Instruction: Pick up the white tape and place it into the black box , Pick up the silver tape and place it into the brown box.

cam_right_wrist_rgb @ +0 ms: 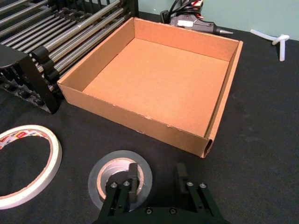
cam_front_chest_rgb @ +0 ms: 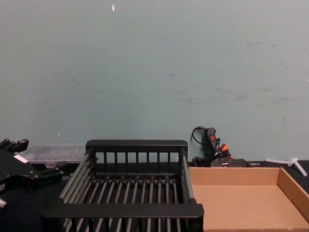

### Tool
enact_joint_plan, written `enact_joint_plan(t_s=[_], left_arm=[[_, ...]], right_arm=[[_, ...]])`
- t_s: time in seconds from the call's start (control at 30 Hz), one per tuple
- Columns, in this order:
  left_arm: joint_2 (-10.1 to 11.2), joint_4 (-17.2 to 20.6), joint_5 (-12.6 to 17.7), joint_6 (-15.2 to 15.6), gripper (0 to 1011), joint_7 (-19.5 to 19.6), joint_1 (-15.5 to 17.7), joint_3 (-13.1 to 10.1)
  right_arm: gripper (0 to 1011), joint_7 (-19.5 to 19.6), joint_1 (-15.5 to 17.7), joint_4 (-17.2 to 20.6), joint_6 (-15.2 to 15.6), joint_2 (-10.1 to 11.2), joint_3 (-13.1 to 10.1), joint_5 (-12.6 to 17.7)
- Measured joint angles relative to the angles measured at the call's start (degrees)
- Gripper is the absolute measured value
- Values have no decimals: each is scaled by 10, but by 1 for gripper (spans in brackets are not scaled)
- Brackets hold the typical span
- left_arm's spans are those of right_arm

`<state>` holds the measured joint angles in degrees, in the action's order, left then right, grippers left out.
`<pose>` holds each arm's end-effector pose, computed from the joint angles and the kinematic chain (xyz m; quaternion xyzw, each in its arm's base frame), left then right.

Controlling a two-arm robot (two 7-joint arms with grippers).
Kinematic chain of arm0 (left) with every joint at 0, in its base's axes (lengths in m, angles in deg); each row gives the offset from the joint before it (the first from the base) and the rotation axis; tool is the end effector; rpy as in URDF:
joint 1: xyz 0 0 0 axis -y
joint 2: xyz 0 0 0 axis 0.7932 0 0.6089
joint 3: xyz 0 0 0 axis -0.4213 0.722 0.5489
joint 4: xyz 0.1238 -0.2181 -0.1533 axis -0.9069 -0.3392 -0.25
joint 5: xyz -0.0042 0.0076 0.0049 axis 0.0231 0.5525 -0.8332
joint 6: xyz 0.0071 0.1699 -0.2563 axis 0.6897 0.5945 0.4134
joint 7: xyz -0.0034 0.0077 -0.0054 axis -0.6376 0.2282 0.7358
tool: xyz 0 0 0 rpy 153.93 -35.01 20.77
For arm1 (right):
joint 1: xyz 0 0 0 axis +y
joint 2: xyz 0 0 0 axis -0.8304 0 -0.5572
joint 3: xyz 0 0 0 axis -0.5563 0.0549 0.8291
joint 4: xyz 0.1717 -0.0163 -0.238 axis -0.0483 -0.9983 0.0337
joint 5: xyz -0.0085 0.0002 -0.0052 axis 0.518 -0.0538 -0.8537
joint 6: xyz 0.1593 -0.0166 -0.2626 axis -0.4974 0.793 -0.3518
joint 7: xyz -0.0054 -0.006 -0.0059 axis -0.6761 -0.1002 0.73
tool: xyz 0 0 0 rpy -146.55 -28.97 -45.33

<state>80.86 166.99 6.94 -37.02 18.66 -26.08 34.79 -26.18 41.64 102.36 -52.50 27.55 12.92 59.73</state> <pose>0.3575 0.0851 -0.3050 0.1414 -0.1324 0.5800 0.7912 0.2804 -0.0717 -0.2929 -0.2170 0.1220 -0.5137 0.8210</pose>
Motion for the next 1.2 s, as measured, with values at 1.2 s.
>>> enact_joint_plan(t_s=[1.2], left_arm=[[0, 0, 0, 0, 1001, 0, 0, 0]], right_arm=[[140, -32, 12, 31, -20, -2, -26, -4]])
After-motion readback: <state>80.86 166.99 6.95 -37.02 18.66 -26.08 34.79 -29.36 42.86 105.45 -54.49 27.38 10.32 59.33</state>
